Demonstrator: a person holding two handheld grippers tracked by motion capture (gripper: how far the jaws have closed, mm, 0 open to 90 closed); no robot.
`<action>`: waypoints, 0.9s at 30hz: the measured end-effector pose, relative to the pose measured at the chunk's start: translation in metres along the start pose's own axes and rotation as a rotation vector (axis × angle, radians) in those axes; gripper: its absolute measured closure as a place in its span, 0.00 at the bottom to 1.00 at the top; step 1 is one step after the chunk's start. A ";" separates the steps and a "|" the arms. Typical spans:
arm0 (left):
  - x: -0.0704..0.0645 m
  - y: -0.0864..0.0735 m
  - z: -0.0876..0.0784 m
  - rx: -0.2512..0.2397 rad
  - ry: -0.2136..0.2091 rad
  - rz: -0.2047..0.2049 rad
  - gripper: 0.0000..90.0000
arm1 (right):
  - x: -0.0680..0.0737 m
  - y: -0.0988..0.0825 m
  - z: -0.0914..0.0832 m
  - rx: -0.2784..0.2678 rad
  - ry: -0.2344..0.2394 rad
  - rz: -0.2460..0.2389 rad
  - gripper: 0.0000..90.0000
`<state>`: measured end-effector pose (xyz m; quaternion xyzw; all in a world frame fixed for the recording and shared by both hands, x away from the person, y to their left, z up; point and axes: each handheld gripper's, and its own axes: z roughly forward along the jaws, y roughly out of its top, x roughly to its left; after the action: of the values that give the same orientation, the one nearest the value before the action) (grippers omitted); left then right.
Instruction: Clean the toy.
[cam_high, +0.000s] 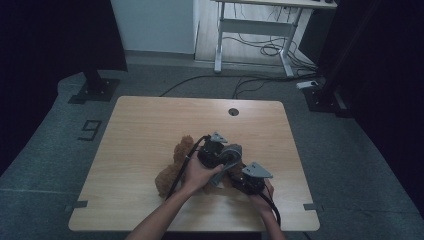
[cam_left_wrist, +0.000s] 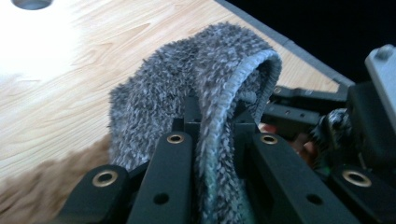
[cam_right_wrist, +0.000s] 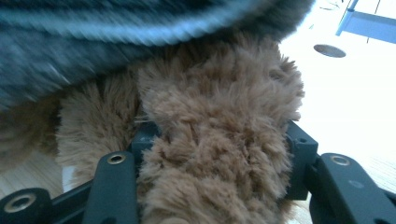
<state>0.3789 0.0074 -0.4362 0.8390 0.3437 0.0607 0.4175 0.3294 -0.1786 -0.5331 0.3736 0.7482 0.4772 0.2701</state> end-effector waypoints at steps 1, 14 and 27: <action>0.004 -0.002 -0.005 -0.003 0.018 -0.003 0.91 | 0.000 0.000 0.000 -0.001 0.001 0.003 0.51; 0.048 -0.039 -0.067 -0.072 0.158 -0.054 0.91 | 0.001 -0.003 -0.004 -0.003 0.001 -0.001 0.51; 0.091 -0.112 -0.098 -0.062 0.158 -0.198 0.91 | 0.001 -0.004 -0.006 -0.008 0.007 0.019 0.51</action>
<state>0.3507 0.1756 -0.4730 0.7803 0.4545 0.0957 0.4189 0.3232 -0.1823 -0.5349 0.3780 0.7435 0.4841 0.2645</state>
